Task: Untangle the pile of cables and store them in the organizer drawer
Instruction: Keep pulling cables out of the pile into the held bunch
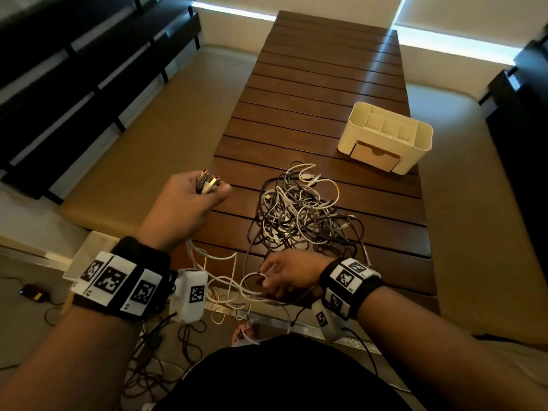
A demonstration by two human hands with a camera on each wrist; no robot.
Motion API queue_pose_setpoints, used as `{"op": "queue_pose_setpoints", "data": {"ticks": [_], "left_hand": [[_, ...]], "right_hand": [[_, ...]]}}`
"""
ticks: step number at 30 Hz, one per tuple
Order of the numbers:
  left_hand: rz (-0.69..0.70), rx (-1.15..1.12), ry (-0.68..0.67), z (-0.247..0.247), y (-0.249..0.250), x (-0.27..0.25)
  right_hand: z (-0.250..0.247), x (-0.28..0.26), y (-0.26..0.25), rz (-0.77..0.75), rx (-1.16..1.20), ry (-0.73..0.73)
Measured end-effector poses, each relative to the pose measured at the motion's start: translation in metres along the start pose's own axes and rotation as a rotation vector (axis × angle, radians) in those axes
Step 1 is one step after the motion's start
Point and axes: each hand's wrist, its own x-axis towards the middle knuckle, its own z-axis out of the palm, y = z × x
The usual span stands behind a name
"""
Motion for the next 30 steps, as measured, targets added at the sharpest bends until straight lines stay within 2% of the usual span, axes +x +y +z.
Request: {"op": "queue_pose_setpoints", "data": {"ticks": [2, 4, 11, 14, 18, 20, 24, 27, 30], "left_hand": [[0.009, 0.002, 0.005, 0.001, -0.001, 0.0], [0.01, 0.0, 0.004, 0.001, -0.002, 0.001], [-0.012, 0.015, 0.016, -0.004, -0.008, -0.001], [-0.019, -0.007, 0.014, -0.008, -0.012, 0.0], [-0.028, -0.033, 0.014, -0.009, -0.014, 0.003], [-0.026, -0.04, 0.001, -0.006, -0.012, 0.003], [-0.023, -0.035, -0.02, 0.003, -0.01, 0.004], [-0.016, -0.049, -0.034, 0.007, -0.009, 0.006], [-0.015, -0.06, -0.045, 0.01, -0.01, 0.006]], "right_hand": [[-0.004, 0.0, 0.007, 0.007, -0.052, 0.171], [-0.006, -0.001, 0.011, 0.017, -0.049, 0.25], [-0.012, -0.017, 0.013, 0.002, -0.032, 0.118], [-0.017, -0.029, 0.018, 0.038, -0.212, 0.116], [-0.011, -0.027, 0.029, 0.098, -0.521, -0.053], [-0.006, -0.023, 0.035, 0.064, -0.583, -0.037], [-0.014, -0.025, 0.037, 0.068, -0.585, 0.125], [-0.019, -0.025, 0.036, 0.076, -0.541, 0.109], [-0.009, -0.022, 0.037, 0.009, -0.586, 0.02]]}}
